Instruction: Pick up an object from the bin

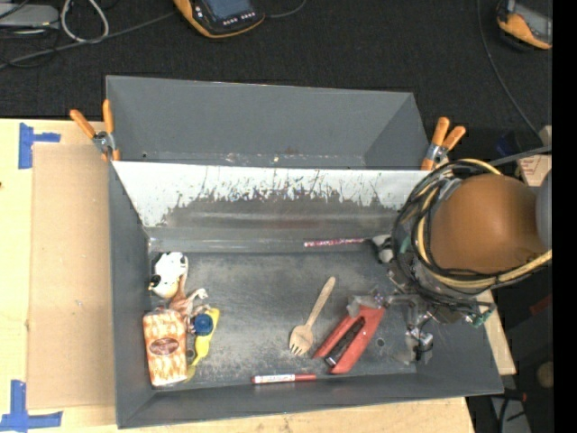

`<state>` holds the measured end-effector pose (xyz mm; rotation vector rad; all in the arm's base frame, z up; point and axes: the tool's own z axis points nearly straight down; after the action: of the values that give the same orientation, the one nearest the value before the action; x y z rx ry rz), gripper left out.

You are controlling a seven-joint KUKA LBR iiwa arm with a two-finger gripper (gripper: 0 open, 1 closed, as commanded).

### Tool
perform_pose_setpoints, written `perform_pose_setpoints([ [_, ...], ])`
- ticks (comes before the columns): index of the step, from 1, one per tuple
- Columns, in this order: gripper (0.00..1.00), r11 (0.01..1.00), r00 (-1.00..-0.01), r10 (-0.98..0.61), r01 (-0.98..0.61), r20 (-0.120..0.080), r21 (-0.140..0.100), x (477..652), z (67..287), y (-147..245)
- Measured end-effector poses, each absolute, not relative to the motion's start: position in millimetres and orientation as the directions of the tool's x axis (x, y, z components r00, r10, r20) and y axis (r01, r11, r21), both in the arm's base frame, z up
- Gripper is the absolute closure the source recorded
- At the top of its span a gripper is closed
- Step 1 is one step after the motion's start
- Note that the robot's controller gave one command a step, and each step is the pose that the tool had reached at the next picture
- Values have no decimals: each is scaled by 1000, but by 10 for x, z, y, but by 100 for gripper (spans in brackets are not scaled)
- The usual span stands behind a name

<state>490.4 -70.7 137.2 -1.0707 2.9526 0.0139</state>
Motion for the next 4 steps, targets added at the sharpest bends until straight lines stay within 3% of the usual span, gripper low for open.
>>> perform_pose_setpoints([
  [1, 0, 771, -771, -637, -637, -7, 7, 5118, 998, -815],
  [2, 0, 831, -831, -556, -556, -3, 10, 4922, 903, -509],
  [3, 100, 860, -860, -510, -510, -4, 10, 5143, 827, -750],
  [4, 100, 860, -860, -510, -510, -4, 10, 5143, 827, -750],
])
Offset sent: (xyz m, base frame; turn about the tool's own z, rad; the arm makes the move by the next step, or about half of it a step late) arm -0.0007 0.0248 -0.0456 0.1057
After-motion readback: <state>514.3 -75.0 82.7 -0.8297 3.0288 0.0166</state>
